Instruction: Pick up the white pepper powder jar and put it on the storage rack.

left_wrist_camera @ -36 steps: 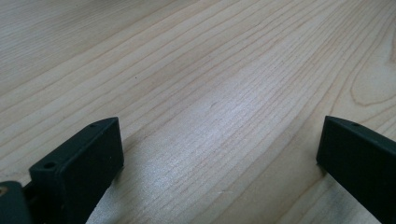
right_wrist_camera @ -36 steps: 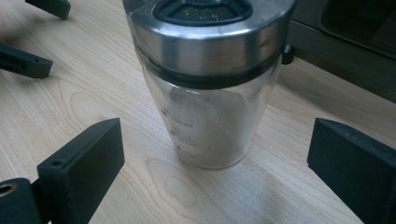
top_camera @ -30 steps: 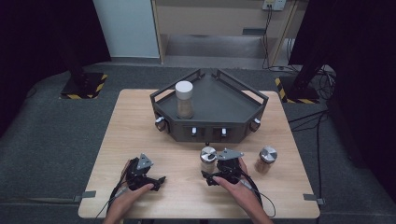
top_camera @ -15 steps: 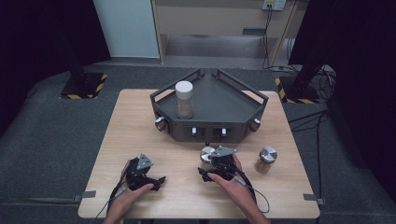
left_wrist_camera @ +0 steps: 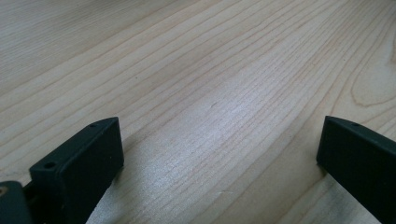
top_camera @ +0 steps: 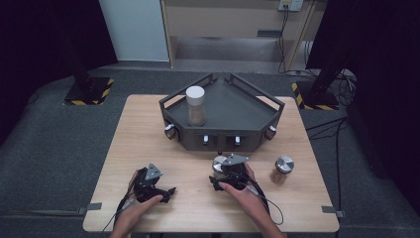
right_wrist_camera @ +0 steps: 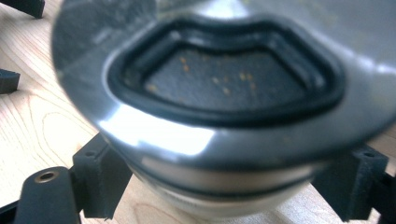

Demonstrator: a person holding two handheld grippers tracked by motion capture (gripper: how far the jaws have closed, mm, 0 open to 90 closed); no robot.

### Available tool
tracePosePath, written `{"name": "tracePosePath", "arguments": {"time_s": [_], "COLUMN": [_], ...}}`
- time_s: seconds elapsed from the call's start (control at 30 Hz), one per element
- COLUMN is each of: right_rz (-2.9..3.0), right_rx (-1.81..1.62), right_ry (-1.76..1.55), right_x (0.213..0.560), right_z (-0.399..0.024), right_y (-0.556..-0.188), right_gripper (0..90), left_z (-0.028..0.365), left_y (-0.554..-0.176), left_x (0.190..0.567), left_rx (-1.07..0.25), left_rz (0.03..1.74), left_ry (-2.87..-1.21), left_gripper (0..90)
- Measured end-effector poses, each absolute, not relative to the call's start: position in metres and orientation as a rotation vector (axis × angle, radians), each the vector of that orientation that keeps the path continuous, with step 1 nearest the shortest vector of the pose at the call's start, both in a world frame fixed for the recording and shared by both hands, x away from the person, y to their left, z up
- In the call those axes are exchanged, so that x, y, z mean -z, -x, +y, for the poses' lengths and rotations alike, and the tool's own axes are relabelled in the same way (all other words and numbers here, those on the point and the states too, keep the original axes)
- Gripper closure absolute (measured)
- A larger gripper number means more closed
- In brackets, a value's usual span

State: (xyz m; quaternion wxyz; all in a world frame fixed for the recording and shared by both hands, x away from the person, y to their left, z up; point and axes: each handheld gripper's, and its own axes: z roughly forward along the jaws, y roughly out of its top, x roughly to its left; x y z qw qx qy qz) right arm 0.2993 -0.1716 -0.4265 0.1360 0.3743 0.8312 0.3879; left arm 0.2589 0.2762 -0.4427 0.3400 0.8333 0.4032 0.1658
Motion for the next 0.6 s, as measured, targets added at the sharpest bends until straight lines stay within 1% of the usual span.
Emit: {"name": "tracePosePath", "arguments": {"time_s": [0.23, 0.33, 0.6], "right_rz": [2.401, 2.394, 2.382], "right_rx": [-1.113, -1.108, -1.08], "right_ry": [-1.074, -1.073, -1.06], "right_x": [0.4265, 0.4266, 0.4243], "right_z": [-0.1679, -0.1671, -0.162], "right_y": [-0.2984, -0.2973, -0.2925], "right_gripper": [24.6, 29.1, 30.7], "left_z": [0.2761, 0.276, 0.2759], "left_y": [-0.2587, -0.2586, -0.2586], "left_x": [0.4427, 0.4429, 0.4429], "left_rx": [-0.432, -0.432, -0.433], "left_rz": [1.051, 1.052, 1.052], "left_ry": [-2.168, -2.166, -2.166], "left_gripper": [0.0, 0.0, 0.0]}}
